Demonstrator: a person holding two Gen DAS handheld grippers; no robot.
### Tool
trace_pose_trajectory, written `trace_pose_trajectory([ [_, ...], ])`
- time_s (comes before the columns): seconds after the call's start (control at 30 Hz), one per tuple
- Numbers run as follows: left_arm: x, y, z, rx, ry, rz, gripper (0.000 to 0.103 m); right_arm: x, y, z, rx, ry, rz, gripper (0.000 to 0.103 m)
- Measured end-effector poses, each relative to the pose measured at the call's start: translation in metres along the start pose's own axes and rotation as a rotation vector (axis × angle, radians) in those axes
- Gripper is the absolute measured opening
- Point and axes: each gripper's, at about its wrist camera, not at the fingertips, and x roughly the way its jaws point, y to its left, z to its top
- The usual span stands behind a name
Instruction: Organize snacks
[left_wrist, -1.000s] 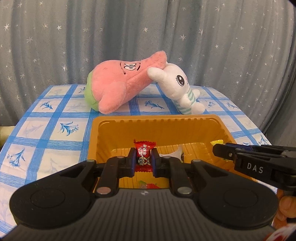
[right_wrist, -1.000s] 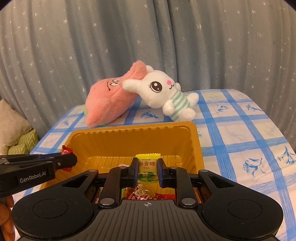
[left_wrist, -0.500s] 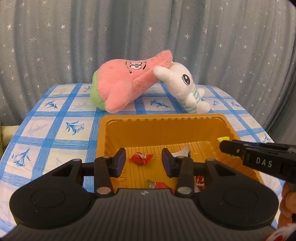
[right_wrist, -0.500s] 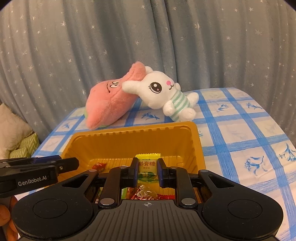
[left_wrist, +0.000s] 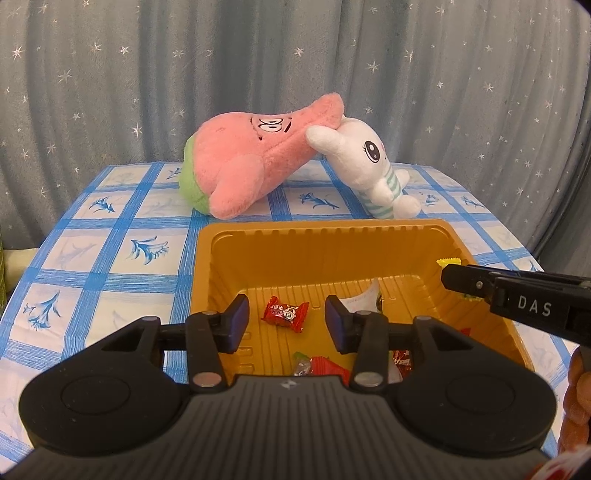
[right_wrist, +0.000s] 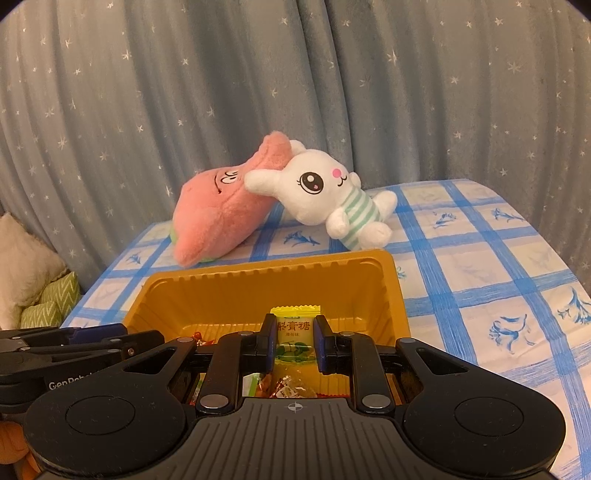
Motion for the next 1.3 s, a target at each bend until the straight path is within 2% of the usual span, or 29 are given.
trace_pose_trajectory([
  [0.43,-0.002,0.008,-0.002,-0.011,-0.001,0.006,0.044,0.003,0.002,0.000,0.010,-0.007,0.002,0.021],
  [0.53,-0.001,0.009,-0.003,-0.012,0.003,0.009,0.049,0.006,-0.002,-0.001,0.039,-0.016,0.045,0.023],
  [0.57,-0.002,0.010,-0.003,-0.013,0.003,0.009,0.051,0.007,-0.005,-0.001,0.058,-0.019,0.054,0.027],
  [0.63,-0.002,0.011,-0.002,-0.013,0.001,0.011,0.055,0.005,-0.012,-0.001,0.105,-0.040,0.056,0.068],
  [0.67,-0.002,0.011,-0.002,-0.013,0.000,0.012,0.055,0.003,-0.015,-0.001,0.127,-0.054,0.053,0.070],
  [0.9,-0.003,0.011,-0.003,-0.012,0.000,0.023,0.065,-0.005,-0.027,0.006,0.178,-0.085,0.024,0.070],
  [0.97,-0.004,0.011,-0.003,-0.008,0.001,0.027,0.067,-0.007,-0.028,0.006,0.174,-0.084,0.016,0.070],
  [1.07,-0.005,0.009,-0.003,-0.007,0.002,0.032,0.076,-0.009,-0.027,0.005,0.159,-0.083,0.006,0.070],
  [1.17,-0.008,0.008,-0.002,-0.008,-0.003,0.029,0.078,-0.011,-0.025,0.004,0.143,-0.080,0.004,0.070],
  [1.3,-0.012,0.005,-0.001,-0.004,-0.014,0.038,0.087,-0.013,-0.022,0.004,0.122,-0.075,0.004,0.070],
])
